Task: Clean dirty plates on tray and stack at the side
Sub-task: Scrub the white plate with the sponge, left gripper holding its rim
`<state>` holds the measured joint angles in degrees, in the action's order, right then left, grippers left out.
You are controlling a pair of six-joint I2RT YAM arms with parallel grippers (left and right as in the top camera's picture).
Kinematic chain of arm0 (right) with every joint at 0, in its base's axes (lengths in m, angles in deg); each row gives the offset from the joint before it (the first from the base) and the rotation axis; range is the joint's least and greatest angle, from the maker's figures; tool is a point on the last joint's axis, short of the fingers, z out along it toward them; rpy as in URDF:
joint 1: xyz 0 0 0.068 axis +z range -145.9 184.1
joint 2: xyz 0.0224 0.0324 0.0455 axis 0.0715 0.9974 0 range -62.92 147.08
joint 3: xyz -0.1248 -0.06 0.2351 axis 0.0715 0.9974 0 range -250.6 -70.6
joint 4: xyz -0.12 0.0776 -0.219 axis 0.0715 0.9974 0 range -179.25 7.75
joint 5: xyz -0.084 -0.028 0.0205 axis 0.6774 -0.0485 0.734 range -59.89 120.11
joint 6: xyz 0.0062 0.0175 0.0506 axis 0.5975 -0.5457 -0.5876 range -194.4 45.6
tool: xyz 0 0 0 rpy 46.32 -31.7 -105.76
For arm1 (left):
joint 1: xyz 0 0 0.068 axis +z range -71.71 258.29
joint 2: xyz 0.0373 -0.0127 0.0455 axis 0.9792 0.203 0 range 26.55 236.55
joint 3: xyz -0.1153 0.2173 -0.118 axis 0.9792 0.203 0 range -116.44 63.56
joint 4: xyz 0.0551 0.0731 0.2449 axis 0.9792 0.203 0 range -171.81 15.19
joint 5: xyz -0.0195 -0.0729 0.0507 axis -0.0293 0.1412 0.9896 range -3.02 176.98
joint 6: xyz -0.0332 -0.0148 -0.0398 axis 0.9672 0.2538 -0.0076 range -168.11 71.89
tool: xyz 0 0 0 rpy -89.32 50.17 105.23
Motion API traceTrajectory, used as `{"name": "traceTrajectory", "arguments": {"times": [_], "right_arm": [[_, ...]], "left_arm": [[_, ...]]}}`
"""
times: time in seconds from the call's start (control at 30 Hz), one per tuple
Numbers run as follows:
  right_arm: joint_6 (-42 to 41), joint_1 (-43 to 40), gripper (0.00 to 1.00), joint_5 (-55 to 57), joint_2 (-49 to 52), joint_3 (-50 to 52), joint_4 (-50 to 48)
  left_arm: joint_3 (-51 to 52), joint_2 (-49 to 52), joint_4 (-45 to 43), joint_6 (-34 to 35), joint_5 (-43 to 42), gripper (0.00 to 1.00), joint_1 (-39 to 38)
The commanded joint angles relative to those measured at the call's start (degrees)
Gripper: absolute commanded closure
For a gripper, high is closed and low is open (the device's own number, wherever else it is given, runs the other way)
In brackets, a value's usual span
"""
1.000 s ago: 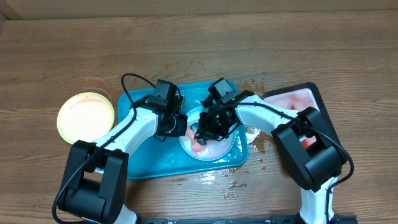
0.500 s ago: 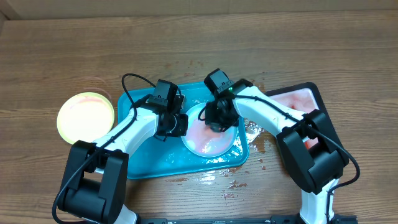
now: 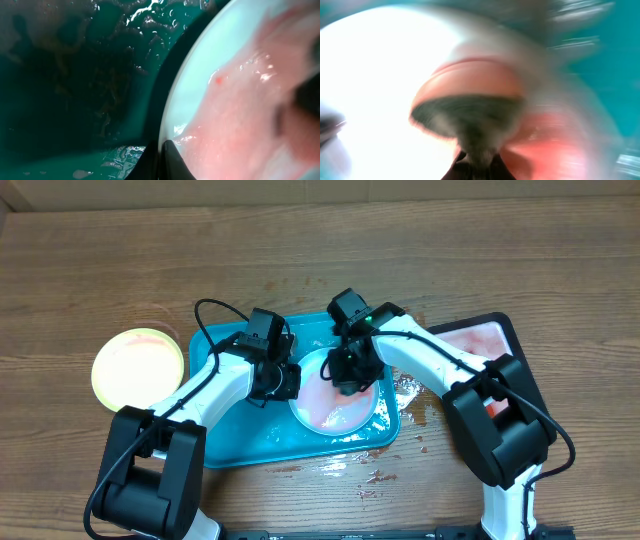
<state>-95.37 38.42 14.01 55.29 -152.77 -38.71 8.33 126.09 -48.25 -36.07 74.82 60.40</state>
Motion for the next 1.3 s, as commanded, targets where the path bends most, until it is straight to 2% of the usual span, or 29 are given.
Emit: {"name": "traceTrajectory", "arguments": {"times": [0.0, 0.27, 0.37, 0.5, 0.6, 0.73, 0.9, 1.1, 1.17, 1.27], "right_arm": [[-0.83, 2.27, 0.96, -17.38, 1.4, 0.31, -1.51], [-10.12, 2.6, 0.96, -14.95, 1.51, 1.22, -6.97], [-19.12, 2.56, 0.96, -5.79, 1.51, 1.22, -10.88], [-25.35, 2.49, 0.96, 1.46, 1.51, 1.22, -13.16], [-27.61, 2.1, 0.96, 7.39, 1.51, 1.22, -12.68], [-28.5, 0.72, 0.96, 15.98, 1.51, 1.22, -6.93], [-27.17, -3.26, 0.96, 17.99, 1.51, 1.22, 3.21], [-22.16, -8.24, 0.96, 17.7, 1.51, 1.2, 9.99], [-18.36, -8.7, 0.96, 14.73, 1.51, 1.2, 11.21], [-8.87, -8.0, 0.96, 4.02, 1.51, 1.2, 12.22]], "left_arm": [[0.33, 0.48, 0.48, 0.24, 0.7, 0.96, -0.02], [0.33, 0.46, 0.96, 0.24, 0.7, 0.96, -0.02], [0.33, 0.46, 1.11, 0.44, 0.52, 0.96, -0.02], [0.33, 0.46, 1.14, 0.44, 0.52, 0.96, -0.02], [0.33, 0.46, 1.18, 0.44, 0.52, 0.96, -0.02], [0.33, 0.46, 1.14, 1.33, 0.52, 0.96, -0.02], [0.33, 0.46, 1.16, 1.31, 0.57, 0.96, -0.02], [0.33, 0.46, 1.09, 1.75, 0.68, 0.96, -0.02], [0.33, 0.46, 1.03, 2.05, 0.7, 0.96, -0.02], [0.33, 0.46, 0.79, 2.62, 0.72, 0.96, -0.02]]}}
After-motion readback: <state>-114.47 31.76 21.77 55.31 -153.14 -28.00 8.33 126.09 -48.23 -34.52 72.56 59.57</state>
